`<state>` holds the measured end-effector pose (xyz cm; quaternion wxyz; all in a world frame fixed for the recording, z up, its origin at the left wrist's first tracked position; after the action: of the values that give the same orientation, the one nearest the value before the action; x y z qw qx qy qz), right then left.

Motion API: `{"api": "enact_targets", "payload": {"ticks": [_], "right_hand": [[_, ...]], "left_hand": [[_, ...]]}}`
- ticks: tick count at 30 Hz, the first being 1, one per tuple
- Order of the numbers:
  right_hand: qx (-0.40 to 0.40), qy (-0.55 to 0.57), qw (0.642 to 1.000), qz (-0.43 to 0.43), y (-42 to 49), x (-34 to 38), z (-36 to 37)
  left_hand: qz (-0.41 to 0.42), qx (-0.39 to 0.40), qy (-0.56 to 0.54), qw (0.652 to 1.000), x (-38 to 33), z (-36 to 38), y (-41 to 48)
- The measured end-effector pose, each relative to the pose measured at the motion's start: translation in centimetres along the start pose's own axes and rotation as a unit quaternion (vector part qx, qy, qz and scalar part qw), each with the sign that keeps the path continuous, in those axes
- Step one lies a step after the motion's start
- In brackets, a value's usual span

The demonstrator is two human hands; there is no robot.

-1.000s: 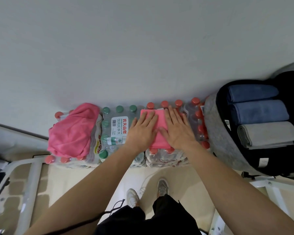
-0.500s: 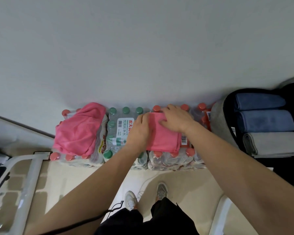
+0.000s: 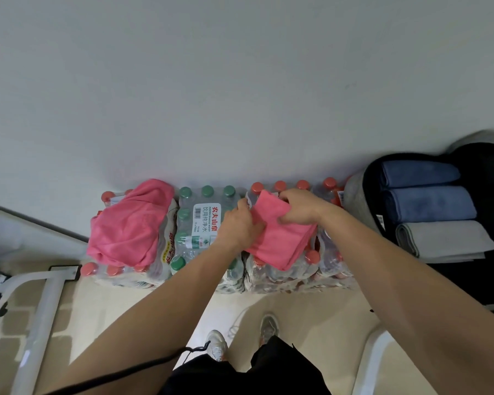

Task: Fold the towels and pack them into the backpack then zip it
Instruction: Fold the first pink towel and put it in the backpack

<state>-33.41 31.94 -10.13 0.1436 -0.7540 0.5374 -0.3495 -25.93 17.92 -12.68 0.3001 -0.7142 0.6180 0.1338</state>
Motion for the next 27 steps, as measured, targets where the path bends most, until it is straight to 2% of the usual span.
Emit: {"api": "enact_targets", "payload": {"ticks": [4, 8, 10, 13, 15, 17, 20, 24, 27], "right_hand": [[0.014, 0.036, 0.999, 0.005, -0.8, -2.1, -0.2], [0.018, 0.145, 0.989, 0.007, -1.0, -2.6, -0.7], [-0.005, 0.143, 0.990, 0.000, -0.8, -2.4, -1.5], [-0.022, 0.093, 0.995, -0.001, -0.5, -2.6, -2.3], [-0.013, 0.098, 0.995, 0.025, -0.1, -3.3, -2.3], [0.009, 0.129, 0.990, 0.059, 0.3, -4.1, -1.8], [0.057, 0.205, 0.970, 0.116, 0.6, -4.9, -0.5], [0.044, 0.230, 0.959, 0.161, 0.7, -5.6, -0.3], [0.022, 0.261, 0.953, 0.154, 1.1, -5.5, -0.5]], "left_hand": [[0.005, 0.058, -0.053, 0.997, -0.9, 0.0, 0.0], [0.101, 0.062, 0.008, 0.993, -2.3, -0.7, 0.5], [0.114, 0.072, 0.008, 0.991, -2.6, -1.2, 0.8], [0.079, 0.102, -0.019, 0.991, -2.6, -1.7, 1.6], [0.044, 0.123, -0.053, 0.990, -2.3, -2.0, 2.0], [0.029, 0.131, -0.081, 0.988, -1.8, -2.1, 2.3], [0.007, 0.097, -0.153, 0.983, -0.7, -2.2, 2.6], [-0.036, 0.102, -0.287, 0.952, 0.9, -1.9, 2.6], [-0.008, 0.103, -0.257, 0.961, 1.4, -2.0, 3.0]]}}
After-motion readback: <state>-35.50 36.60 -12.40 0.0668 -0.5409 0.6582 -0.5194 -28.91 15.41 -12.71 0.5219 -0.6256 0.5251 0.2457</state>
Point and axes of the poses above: each hand's wrist, its own y-axis towards the middle knuckle, its own z-axis out of the palm, x = y × z, the point moved 6 cm from there along y, towards the middle knuckle, and after that the axes turned 10 degrees about z, right-handed, at the moved point
